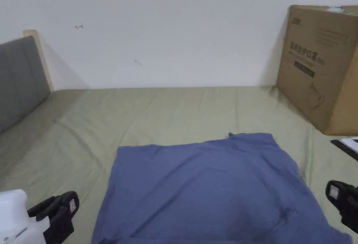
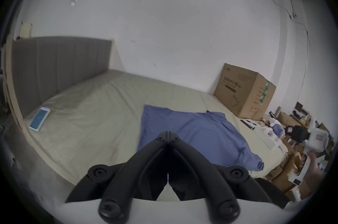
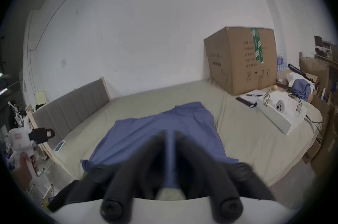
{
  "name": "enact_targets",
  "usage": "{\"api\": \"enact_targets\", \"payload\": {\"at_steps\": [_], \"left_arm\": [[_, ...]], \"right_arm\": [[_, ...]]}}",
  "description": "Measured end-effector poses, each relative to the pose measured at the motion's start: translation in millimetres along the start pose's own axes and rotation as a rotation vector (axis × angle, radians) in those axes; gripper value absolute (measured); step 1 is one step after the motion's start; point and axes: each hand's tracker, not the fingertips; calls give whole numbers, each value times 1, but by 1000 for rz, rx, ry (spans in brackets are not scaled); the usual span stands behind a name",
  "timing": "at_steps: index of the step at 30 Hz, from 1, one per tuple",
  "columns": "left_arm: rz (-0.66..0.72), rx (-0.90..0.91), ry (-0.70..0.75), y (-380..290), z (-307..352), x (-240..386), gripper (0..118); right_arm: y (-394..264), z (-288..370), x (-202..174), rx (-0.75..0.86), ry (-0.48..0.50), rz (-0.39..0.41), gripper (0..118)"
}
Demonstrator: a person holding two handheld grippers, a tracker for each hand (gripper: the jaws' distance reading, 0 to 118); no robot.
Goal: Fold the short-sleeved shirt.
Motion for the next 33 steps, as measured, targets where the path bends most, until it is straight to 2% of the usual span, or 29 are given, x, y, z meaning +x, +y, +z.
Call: {"api": "enact_targets", "payload": {"at_steps": [1,3,4,6,7,9,11,12,13,14,15,16,20,22,23,24,26,27,29,33], "left_arm": [[9,3,-24,-1,6,-4,0],[5,-7,-48,1,1,-9,0],[-45,-68,-54,7,-6,-10,0],[-135,-253,-38,23,-34,-15,0],[-166,-422,-61,28,-58,-20,0],[-145,-702,-120,19,-98,-33,0],[-155,-832,-116,-1,-132,-41,0],[-195,-862,-74,-8,-143,-44,10],[-232,-884,-64,-17,-154,-48,34],[-250,-890,-55,-23,-162,-52,69],[-246,-885,-43,-31,-171,-54,111],[-251,-877,-20,-37,-178,-57,118],[-279,-832,-36,-44,-181,-58,116],[-264,-852,-33,-53,-190,-64,110],[-233,-878,-80,-55,-190,-55,105],[-217,-878,-113,-60,-191,-56,89],[-264,-873,-78,-75,-191,-56,13],[-320,-856,-74,-76,-186,-49,2],[-338,-798,-110,-76,-176,-46,2],[-217,-642,-108,-63,-147,-46,2]], "right_arm": [[-2,3,-6,4,-5,-7,0],[-1,2,-8,-16,56,-39,0],[0,2,-8,-44,90,-41,0],[2,-2,-10,-84,70,11,0],[2,-2,-12,-95,57,40,0],[3,-2,-14,-107,73,58,0],[-1,-8,-13,-135,111,59,0],[-2,-10,-14,-146,122,61,0],[-3,-11,-16,-158,129,67,0],[-6,-14,-16,-170,131,74,0],[-8,-15,-17,-178,131,81,0],[-10,-15,-18,-184,131,87,0],[-19,-21,-17,-224,134,97,0],[-24,-26,-15,-260,125,106,0],[-26,-29,-14,-272,118,109,0],[-27,-31,-13,-280,113,109,0],[-30,-35,-7,-293,100,86,0],[-30,-36,-4,-295,95,71,0],[-27,-37,6,-286,88,34,0],[-23,-46,38,-320,50,-1,0]]}}
